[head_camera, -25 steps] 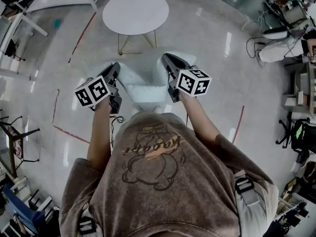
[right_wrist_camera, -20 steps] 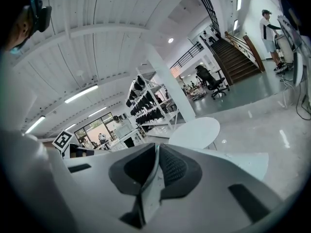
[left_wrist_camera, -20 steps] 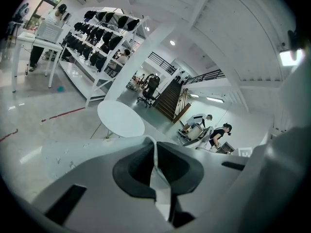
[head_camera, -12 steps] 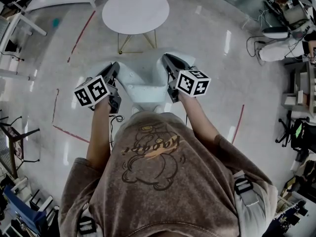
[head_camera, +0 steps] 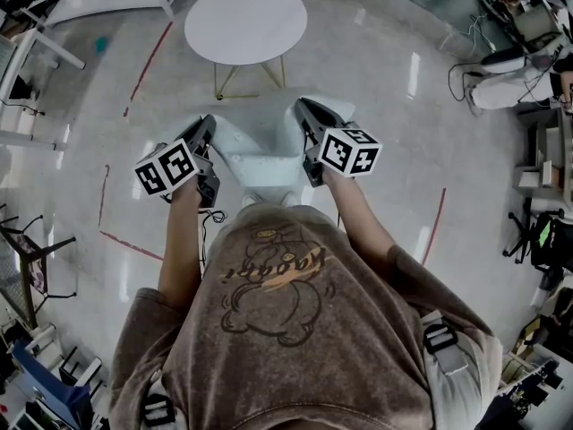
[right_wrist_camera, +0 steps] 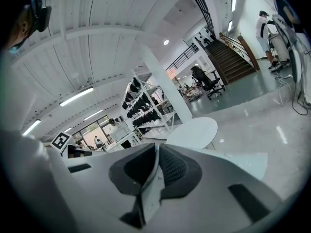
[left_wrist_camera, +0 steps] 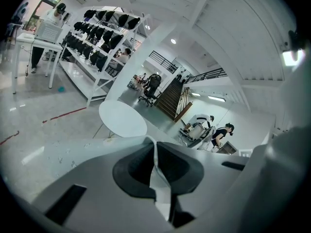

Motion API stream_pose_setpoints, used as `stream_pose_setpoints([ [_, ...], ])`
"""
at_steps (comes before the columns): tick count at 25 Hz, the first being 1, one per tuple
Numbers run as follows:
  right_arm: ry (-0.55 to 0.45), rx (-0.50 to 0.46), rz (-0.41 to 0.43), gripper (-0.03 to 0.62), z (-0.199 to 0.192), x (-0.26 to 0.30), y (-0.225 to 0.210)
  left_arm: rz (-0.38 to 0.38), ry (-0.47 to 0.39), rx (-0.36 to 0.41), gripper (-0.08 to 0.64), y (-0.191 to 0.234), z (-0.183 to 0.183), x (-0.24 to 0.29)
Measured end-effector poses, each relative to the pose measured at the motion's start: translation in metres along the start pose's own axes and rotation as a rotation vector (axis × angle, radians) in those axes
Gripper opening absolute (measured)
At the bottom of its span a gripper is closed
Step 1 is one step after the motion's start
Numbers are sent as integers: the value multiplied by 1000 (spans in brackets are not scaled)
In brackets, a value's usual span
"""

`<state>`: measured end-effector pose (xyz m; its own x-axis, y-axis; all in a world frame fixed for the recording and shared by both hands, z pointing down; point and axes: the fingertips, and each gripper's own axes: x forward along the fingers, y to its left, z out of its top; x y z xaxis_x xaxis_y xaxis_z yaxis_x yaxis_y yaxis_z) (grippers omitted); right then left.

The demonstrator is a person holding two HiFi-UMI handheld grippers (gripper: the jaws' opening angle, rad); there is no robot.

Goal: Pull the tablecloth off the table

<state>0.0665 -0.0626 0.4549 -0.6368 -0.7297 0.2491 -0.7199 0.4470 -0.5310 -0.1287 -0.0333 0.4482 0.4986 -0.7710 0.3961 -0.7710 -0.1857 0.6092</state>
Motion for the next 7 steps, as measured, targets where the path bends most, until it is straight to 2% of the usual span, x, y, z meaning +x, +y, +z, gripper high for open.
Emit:
stream_pose_setpoints([
  [7, 3, -1, -2, 35, -1, 1, -4, 6, 3, 0, 28, 2, -1, 1],
])
